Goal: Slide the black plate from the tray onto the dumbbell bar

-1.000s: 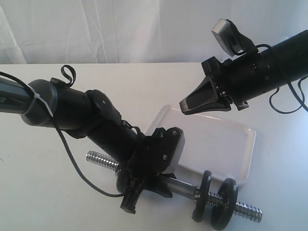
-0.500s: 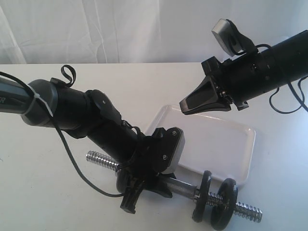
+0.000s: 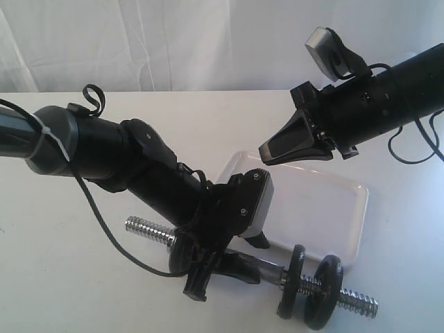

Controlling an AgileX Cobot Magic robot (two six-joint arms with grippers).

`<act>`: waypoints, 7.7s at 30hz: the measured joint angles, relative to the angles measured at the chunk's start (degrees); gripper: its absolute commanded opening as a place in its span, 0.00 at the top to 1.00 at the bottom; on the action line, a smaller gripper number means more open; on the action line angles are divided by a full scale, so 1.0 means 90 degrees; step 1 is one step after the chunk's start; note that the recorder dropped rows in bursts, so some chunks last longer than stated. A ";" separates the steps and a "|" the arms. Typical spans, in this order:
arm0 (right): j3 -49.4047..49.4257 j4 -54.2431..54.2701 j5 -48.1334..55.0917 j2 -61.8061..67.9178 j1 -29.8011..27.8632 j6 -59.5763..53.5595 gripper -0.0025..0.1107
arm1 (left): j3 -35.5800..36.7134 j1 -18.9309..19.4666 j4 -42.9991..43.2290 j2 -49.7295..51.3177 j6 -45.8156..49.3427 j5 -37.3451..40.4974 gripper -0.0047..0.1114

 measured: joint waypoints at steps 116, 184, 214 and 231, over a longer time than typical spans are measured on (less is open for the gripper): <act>0.2636 -0.2443 -0.3962 -0.6626 0.0000 0.0669 0.98 | 0.3362 0.4564 0.6983 -1.1685 -1.4767 0.1698 0.96; 0.2673 -0.2448 -0.3994 -0.6741 0.0983 0.0669 0.98 | 0.7458 0.4326 0.5909 -1.2090 -1.2777 -0.1937 0.96; 0.3949 -0.3800 -0.4719 -0.9166 0.1333 0.0683 0.98 | 0.7458 0.4326 0.5909 -1.2090 -1.2766 -0.1937 0.96; 0.6218 -0.4981 -0.4757 -1.0187 0.1333 0.0683 0.98 | 0.7458 0.4326 0.5909 -1.2090 -1.2766 -0.1937 0.96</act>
